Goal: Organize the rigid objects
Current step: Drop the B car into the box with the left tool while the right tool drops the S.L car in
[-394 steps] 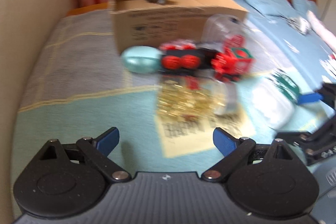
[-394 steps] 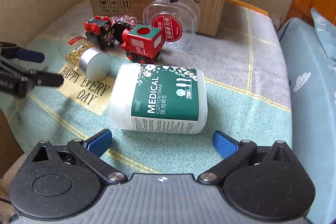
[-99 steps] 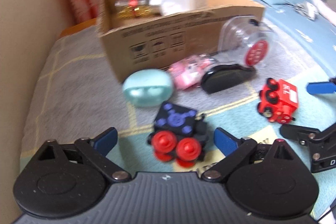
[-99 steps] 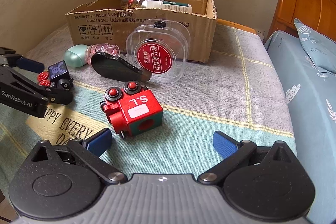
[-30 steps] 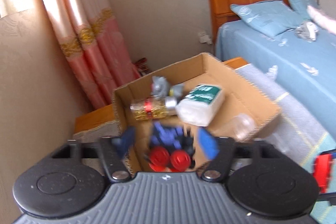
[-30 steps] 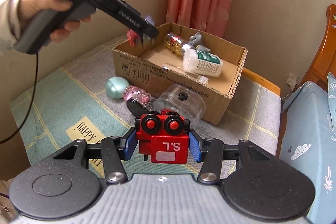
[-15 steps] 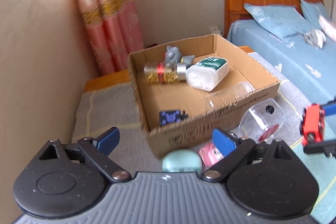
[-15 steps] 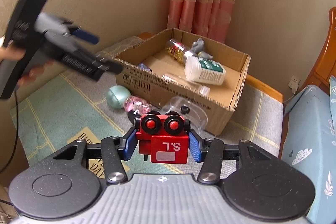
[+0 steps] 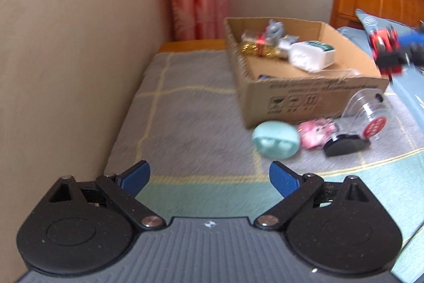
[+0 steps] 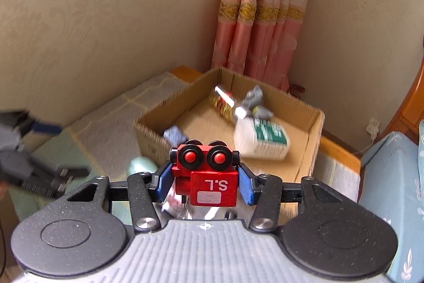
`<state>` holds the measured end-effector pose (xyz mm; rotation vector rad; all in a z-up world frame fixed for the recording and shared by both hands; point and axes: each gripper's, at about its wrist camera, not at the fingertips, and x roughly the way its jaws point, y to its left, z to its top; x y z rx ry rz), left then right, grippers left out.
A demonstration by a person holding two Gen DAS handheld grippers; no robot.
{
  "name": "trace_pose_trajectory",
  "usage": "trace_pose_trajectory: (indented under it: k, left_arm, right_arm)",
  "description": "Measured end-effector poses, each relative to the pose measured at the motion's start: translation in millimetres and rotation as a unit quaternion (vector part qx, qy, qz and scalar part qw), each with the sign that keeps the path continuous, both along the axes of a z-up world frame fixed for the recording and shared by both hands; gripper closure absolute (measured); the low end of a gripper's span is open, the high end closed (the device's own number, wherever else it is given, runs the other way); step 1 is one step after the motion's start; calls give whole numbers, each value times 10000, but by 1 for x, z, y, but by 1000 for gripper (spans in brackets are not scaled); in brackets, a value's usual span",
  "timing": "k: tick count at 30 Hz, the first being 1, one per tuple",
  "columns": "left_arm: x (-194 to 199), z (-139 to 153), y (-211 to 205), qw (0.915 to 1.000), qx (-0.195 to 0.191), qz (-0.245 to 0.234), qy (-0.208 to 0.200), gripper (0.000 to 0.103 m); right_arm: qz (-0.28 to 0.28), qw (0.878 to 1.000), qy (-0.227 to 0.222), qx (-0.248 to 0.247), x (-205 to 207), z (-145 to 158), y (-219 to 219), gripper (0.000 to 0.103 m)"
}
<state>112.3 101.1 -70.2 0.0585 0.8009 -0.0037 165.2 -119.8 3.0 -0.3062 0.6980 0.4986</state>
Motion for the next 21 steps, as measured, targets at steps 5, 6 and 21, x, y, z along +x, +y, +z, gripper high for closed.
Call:
trace_pose_trajectory:
  k: [5, 6, 21]
  left_arm:
    - [-11, -1, 11, 9997, 53, 219, -19, 6]
    - [-12, 0, 13, 9997, 49, 254, -38, 6]
    - [-22, 1, 30, 9985, -52, 537, -85, 6]
  right_arm:
    - [125, 9999, -42, -69, 36, 12, 24, 47]
    - [145, 9998, -48, -102, 44, 13, 29, 47]
    - [-168, 9998, -10, -102, 103, -1, 64, 0]
